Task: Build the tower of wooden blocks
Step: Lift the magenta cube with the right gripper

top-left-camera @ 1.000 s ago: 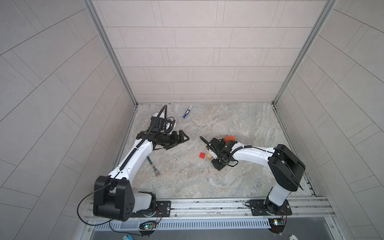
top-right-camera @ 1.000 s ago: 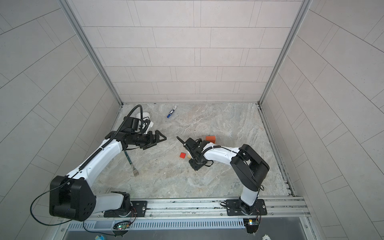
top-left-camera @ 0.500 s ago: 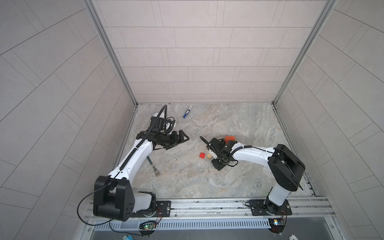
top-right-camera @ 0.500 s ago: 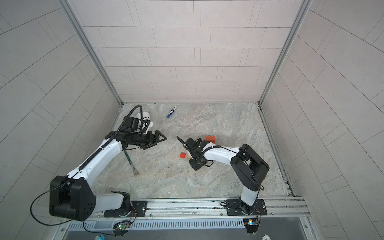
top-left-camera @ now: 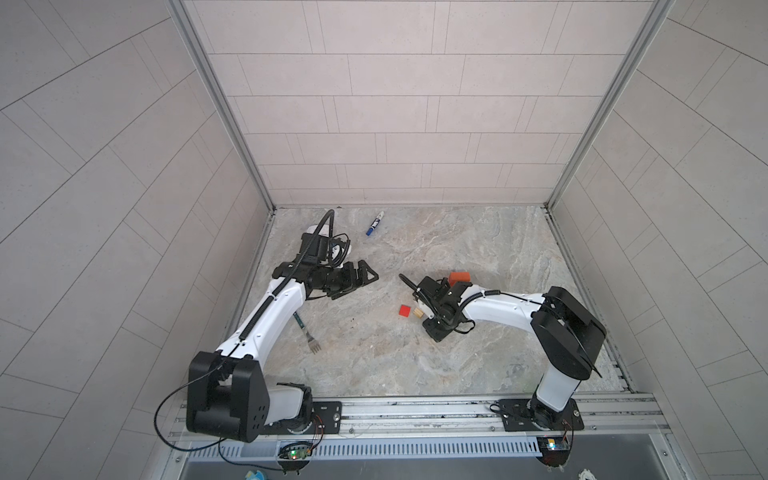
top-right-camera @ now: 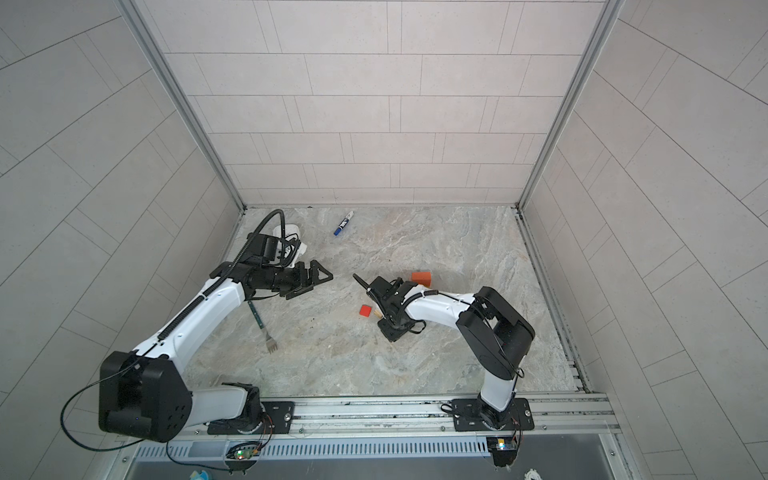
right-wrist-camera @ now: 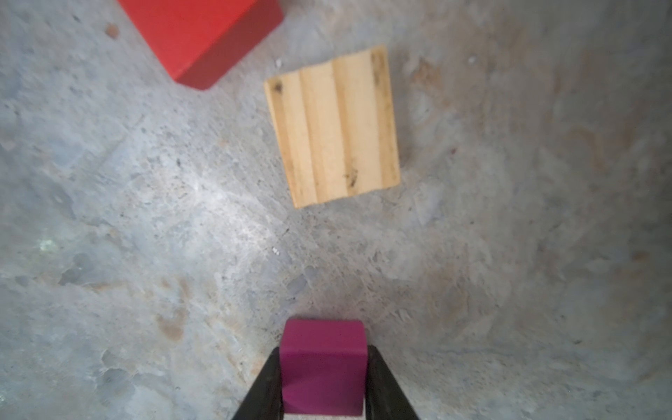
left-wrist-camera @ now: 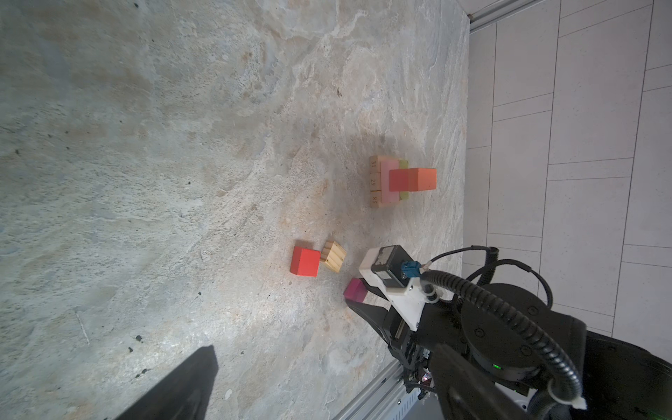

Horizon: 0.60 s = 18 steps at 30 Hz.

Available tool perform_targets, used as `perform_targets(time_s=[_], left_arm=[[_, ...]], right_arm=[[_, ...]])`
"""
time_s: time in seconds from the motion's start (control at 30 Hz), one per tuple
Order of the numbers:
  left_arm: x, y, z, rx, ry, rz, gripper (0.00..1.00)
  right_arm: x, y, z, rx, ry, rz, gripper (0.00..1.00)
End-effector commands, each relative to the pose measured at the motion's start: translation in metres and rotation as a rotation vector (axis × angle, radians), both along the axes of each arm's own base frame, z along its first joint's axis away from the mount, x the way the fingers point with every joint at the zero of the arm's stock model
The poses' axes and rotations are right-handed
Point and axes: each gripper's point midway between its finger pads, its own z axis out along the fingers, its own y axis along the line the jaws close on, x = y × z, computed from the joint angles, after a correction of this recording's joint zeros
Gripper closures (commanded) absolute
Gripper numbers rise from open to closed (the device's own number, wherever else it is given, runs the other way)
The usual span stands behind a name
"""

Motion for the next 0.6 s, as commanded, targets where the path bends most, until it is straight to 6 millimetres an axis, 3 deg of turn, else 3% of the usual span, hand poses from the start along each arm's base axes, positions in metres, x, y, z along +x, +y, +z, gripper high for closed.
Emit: perform_targets(time_s=[0.0,0.23,0.57], left_arm=[[0.001,0.000,0.000,-0.006,-0.010,-0.004,0.02],[0.001,0.000,0.001,-0.009,-0.009,-0.005,0.01],[0.000,0.000,0.001,-0.010,-0.012,-0.006,0.01]], right_arm=[[0.006,0.001,0.009,-0.008,-0.024,-0.005,0.65],[0.011,0.001,0.021,0.008,-0.047,-0.035,0.69],[0.014,-0.005,0.017,-0.021,-0.041,-0.061,0.69]])
